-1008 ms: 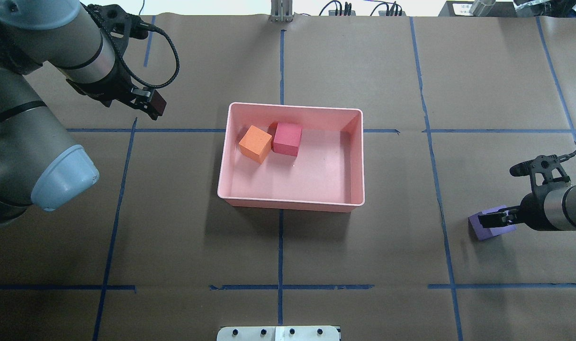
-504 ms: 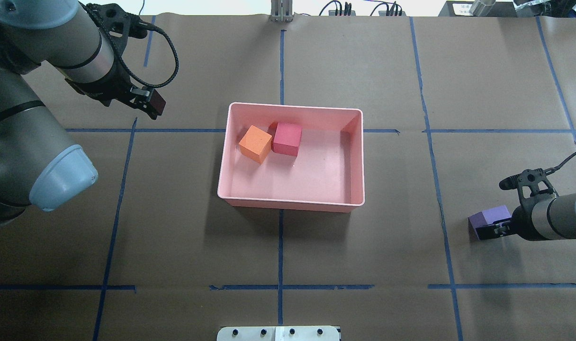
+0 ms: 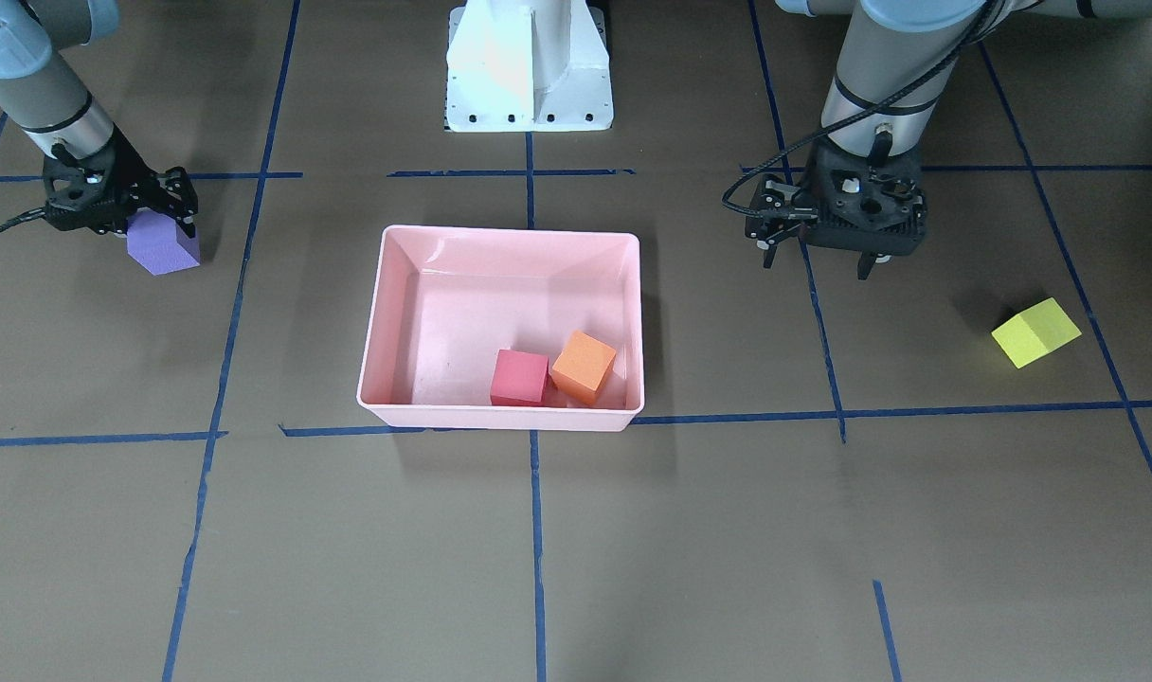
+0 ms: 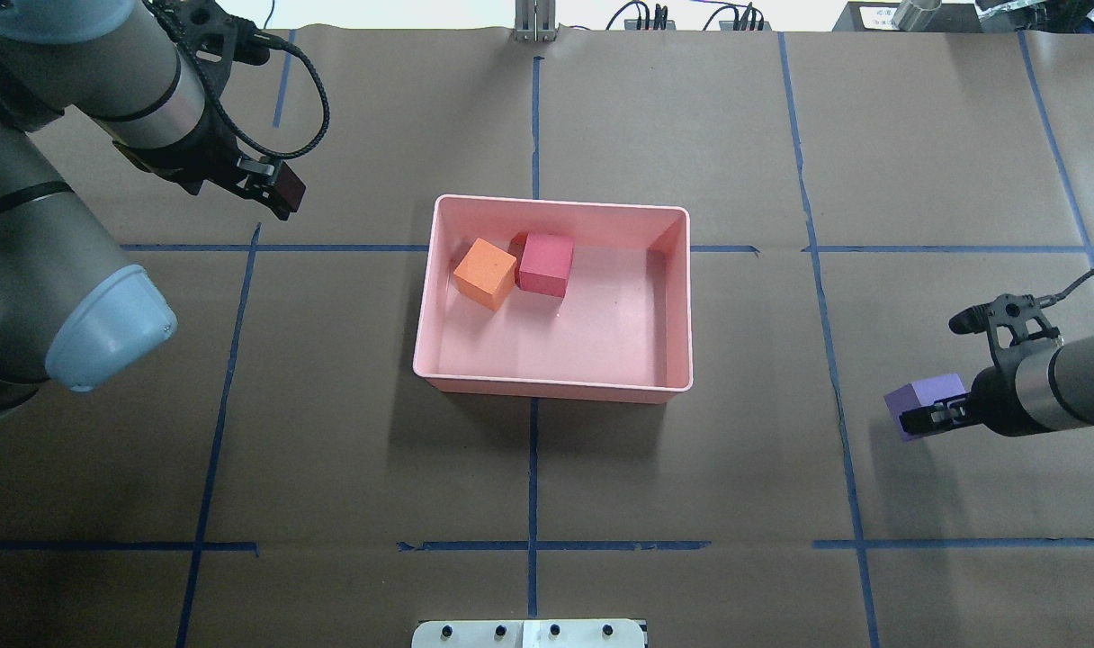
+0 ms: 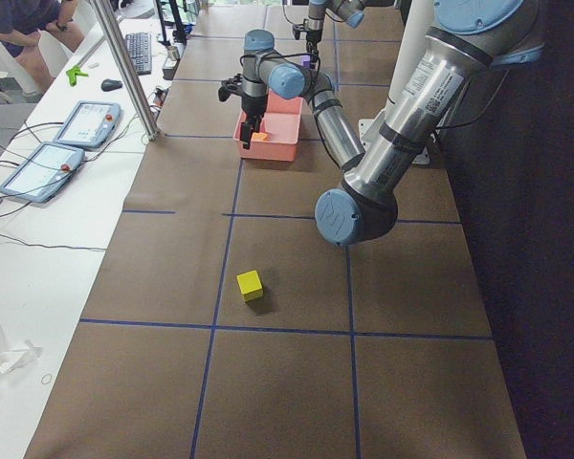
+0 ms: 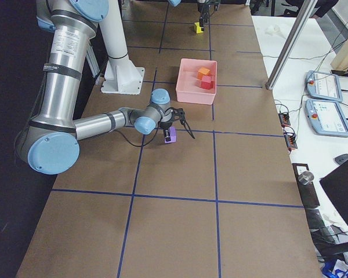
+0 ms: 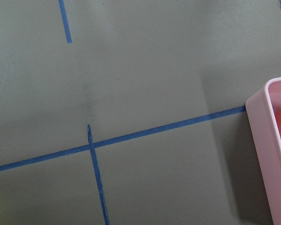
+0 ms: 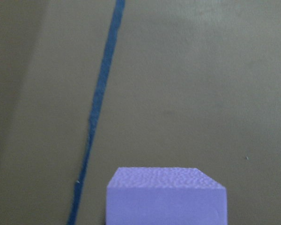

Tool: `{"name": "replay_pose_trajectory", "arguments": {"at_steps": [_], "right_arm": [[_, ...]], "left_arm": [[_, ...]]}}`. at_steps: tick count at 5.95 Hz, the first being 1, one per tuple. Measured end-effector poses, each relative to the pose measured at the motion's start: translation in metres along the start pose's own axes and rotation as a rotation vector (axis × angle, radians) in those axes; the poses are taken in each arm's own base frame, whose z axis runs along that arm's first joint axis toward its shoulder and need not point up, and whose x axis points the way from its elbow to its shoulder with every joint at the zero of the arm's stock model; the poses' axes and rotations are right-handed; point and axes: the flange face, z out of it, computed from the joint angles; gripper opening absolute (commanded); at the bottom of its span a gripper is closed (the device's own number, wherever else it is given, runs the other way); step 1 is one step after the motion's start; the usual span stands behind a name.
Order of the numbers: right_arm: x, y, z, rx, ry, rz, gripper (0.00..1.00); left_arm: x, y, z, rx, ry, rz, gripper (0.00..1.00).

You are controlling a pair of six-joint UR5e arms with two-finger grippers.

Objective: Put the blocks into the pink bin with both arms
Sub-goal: 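Carry the purple cube with the right gripper and release it into the bin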

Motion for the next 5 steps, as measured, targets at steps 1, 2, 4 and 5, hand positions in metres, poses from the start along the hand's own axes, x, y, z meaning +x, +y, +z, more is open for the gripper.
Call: {"name": "replay_pose_trajectory", "arguments": {"at_steps": [1,2,4,5], "right_arm": [[-0.026,-0.042,-0.028,0.010,-0.020,0.046,0.11],[-0.070,-0.093,-0.056,0.019,-0.016,0.083,0.11],[-0.169,-0.167,-0.113,0.019,0.000,0.138,0.12],[-0.215,-0.187,-0.129,0.021,-0.010,0.176,0.14]], "left_arm": [[-0.033,-0.003,-0.002,-0.017,0.004,0.071,1.00],[-0.090,-0.002,-0.002,-0.042,0.006,0.151,1.00],[-0.214,0.025,0.010,-0.095,-0.007,0.260,1.00],[-0.270,0.040,0.024,-0.106,0.017,0.288,1.00]]}}
